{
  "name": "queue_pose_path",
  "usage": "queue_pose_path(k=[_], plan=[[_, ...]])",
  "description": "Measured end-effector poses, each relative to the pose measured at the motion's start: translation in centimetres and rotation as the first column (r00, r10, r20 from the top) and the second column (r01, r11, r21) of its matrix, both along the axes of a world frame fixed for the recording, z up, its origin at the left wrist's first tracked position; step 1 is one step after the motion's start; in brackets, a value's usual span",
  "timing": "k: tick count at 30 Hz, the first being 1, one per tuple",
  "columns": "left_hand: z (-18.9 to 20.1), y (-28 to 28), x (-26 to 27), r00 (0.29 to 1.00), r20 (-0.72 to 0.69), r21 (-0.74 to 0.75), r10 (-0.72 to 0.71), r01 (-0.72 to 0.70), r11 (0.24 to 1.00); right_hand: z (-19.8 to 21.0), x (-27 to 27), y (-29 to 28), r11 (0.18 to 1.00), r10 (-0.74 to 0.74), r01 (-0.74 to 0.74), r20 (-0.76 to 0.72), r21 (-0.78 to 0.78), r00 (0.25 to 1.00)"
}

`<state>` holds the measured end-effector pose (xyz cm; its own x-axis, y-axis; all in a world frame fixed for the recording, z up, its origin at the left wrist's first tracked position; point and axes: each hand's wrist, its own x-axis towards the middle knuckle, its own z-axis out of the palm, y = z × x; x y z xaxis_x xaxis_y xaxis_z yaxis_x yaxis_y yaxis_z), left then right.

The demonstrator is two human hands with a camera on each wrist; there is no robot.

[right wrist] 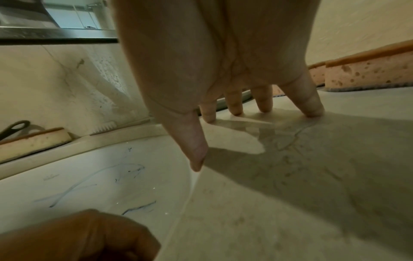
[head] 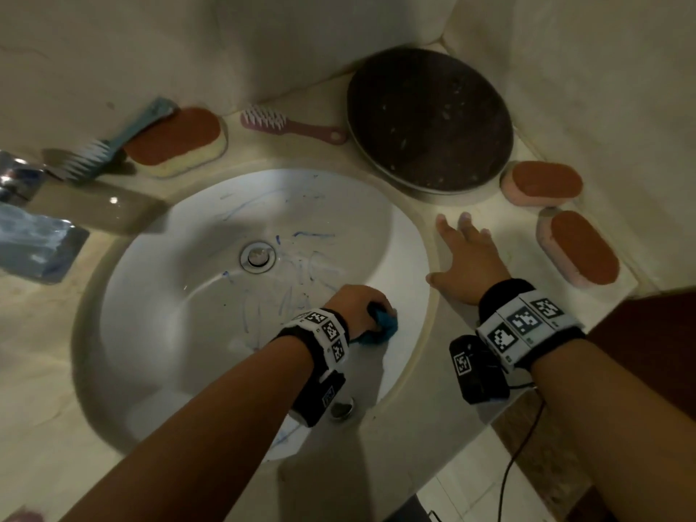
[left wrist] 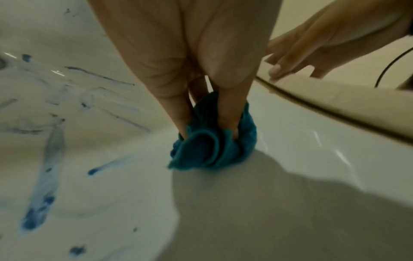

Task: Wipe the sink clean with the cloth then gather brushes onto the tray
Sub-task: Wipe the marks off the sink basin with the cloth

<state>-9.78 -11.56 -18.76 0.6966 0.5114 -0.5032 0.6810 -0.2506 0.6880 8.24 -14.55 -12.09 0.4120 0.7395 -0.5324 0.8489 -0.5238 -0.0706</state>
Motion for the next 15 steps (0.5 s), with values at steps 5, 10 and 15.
queue_pose_path(k=[5,10,15], plan=[[-0.8,2.1,1.2,0.999,-0.039,0.092,0.008,-0.005,0.996,0.7,0.0,0.3,0.999,0.021,-0.022,-0.011,-0.026,1.000],[-2.5,3.2,-0.3,0.995,-0.067,0.201,0.070,-0.055,0.978,2.8,-1.9,1.1,0.984,0.169,-0.163,0.090,-0.076,0.981],[-4.0,4.0,-2.7,0.972,-0.153,0.268,0.177,-0.132,0.954,3.1,-6.4,4.1,0.845,0.531,-0.524,0.059,-0.106,0.845]])
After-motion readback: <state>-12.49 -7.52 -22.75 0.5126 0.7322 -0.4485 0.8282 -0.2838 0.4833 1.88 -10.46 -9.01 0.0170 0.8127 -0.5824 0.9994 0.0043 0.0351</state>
